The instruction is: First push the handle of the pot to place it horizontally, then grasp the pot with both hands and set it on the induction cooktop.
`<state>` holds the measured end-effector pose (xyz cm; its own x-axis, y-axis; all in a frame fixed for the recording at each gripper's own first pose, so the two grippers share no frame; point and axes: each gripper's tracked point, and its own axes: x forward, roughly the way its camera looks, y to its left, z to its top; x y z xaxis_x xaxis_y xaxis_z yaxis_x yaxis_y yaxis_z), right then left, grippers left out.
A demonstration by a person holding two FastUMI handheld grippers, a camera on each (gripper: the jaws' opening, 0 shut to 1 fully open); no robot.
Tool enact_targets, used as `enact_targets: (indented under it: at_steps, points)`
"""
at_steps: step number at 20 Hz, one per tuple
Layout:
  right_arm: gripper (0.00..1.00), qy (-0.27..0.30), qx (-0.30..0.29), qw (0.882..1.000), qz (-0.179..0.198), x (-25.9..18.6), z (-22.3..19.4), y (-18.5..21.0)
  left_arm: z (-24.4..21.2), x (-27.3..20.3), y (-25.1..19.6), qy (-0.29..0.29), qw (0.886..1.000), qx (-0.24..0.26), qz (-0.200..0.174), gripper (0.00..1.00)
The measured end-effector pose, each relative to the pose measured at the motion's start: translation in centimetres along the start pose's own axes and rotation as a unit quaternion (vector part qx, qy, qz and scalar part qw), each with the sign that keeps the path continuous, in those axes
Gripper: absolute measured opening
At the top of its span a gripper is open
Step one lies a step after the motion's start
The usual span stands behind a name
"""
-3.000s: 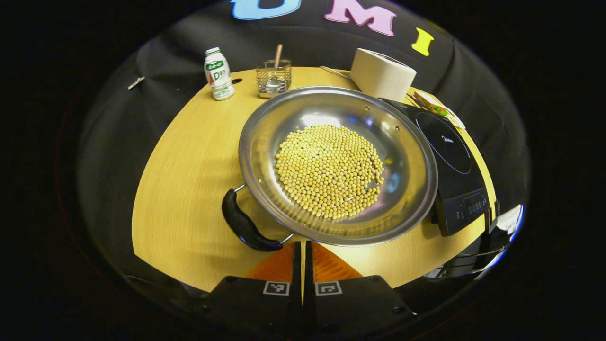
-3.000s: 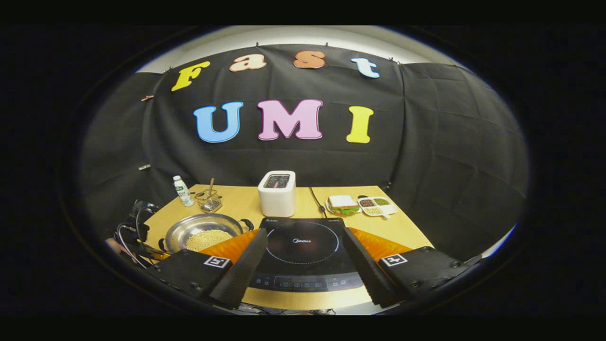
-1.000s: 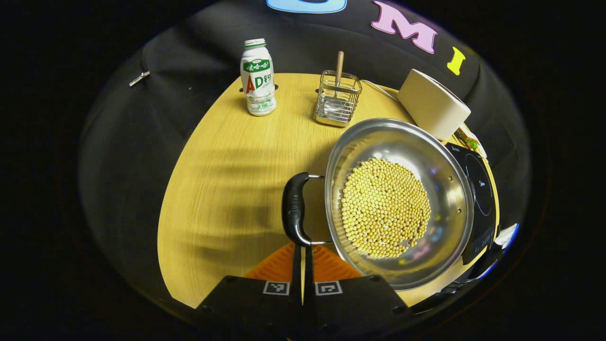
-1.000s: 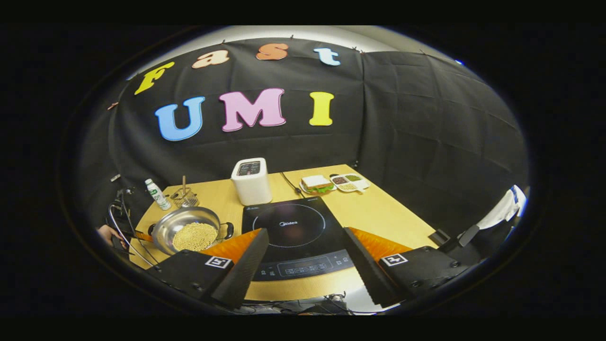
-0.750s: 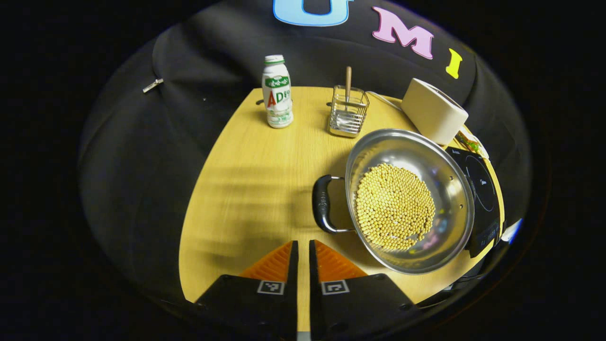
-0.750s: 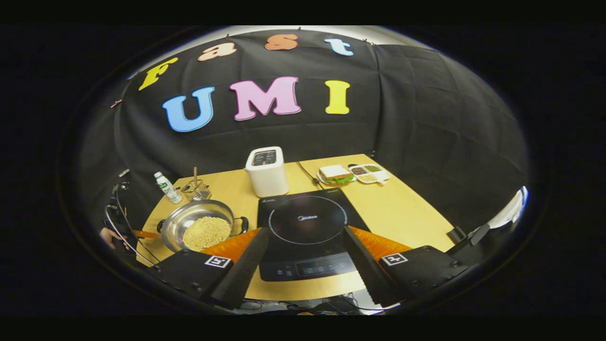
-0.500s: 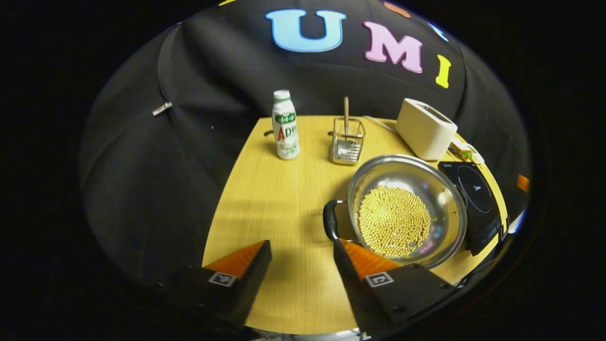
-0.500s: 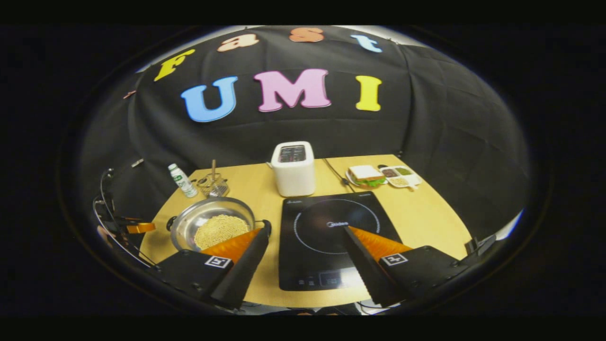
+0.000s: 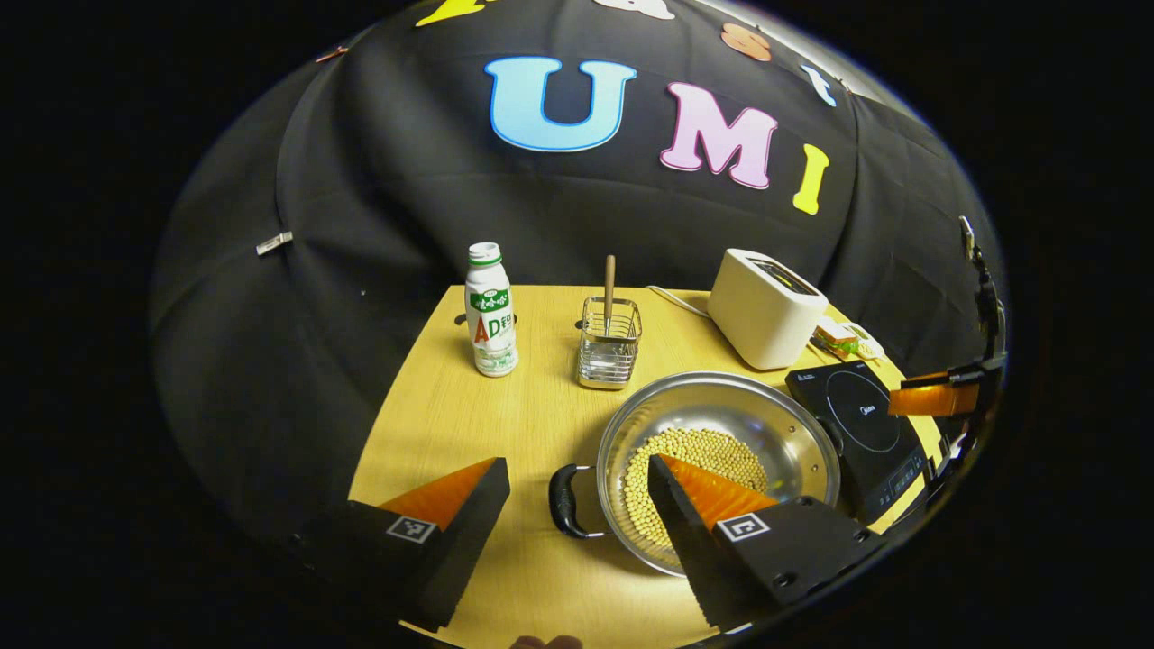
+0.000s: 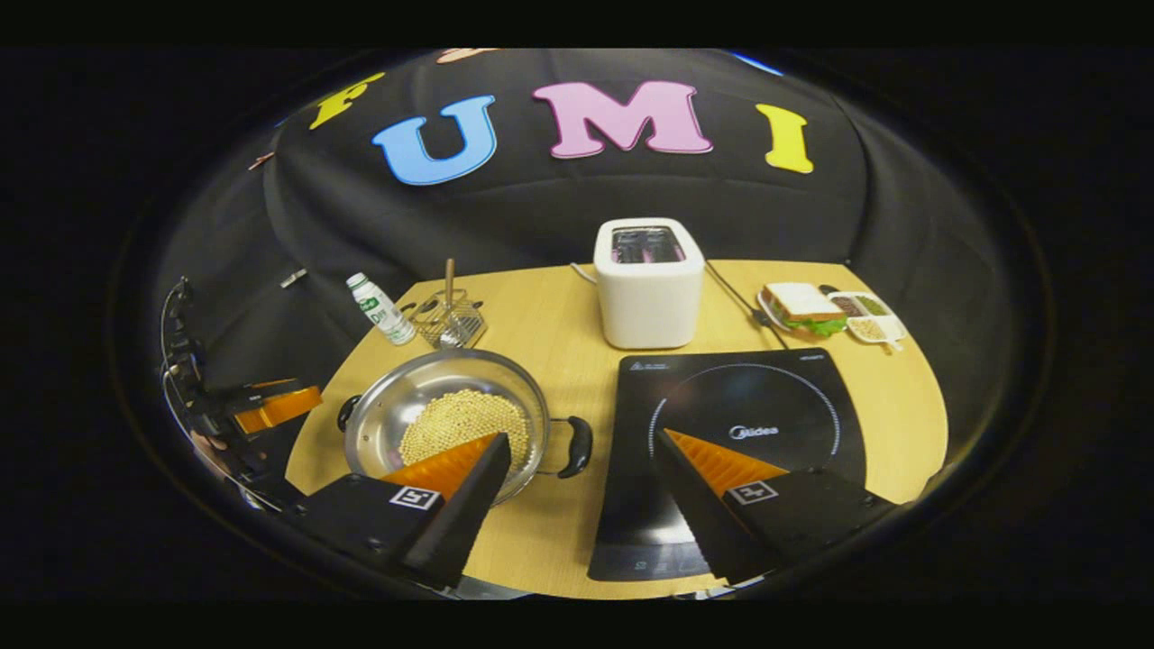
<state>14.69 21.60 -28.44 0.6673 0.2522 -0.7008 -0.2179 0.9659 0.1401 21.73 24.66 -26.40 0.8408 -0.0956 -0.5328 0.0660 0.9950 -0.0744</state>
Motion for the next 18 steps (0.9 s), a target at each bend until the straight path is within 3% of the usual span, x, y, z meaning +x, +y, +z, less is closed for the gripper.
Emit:
enact_targets:
  at_steps: [5, 9, 10, 11, 18]
  points:
    - [0.99, 0.053, -0.011, 0.998, 0.014, 3.9, -3.2, 0.8, -3.1, 2.9, 0.1, 0.047, 0.998, -0.044, -0.007, 0.96]
    - [0.99, 0.074, 0.003, 0.997, 0.029, 5.8, -4.6, 1.4, -4.3, 3.7, 0.2, 0.065, 0.997, -0.042, -0.011, 0.96]
    - [0.94, 0.078, 0.007, 0.996, 0.031, 6.1, -4.8, 1.6, -4.5, 3.9, 0.2, 0.069, 0.997, -0.039, -0.013, 0.96]
    - [0.99, 0.080, 0.015, 0.996, 0.037, 6.5, -4.9, 1.9, -4.8, 4.1, 0.1, 0.072, 0.997, -0.039, -0.015, 0.96]
    - [0.99, 0.093, 0.023, 0.995, 0.040, 9.2, -5.5, 2.8, -6.5, 6.5, -0.3, 0.106, 0.993, -0.049, -0.029, 0.96]
